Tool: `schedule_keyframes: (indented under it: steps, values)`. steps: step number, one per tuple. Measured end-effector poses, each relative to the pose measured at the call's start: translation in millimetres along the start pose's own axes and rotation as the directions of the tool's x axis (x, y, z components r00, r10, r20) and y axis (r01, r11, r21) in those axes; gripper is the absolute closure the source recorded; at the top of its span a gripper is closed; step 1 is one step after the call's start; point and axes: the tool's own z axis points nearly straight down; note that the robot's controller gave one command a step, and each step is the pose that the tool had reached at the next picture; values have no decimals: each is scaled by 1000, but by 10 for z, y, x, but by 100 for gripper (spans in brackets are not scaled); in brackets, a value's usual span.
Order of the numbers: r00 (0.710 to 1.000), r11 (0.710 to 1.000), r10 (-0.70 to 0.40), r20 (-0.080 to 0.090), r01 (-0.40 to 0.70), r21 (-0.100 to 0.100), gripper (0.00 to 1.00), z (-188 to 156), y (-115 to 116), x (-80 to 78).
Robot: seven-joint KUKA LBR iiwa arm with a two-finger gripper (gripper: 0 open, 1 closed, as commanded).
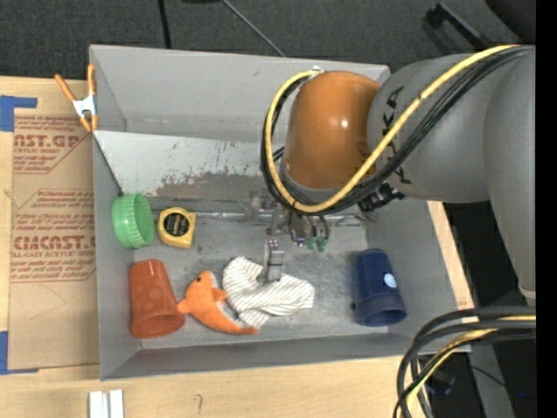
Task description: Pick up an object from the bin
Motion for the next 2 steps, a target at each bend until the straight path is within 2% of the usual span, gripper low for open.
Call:
schedule_keyframes:
  steps: [1, 2]
  values:
    - [1000, 1000, 1, 7, -1, -1, 0, -46, -4, -15]
    - [1000, 1000, 15, 14, -15, -2, 0, 379, -41, 261]
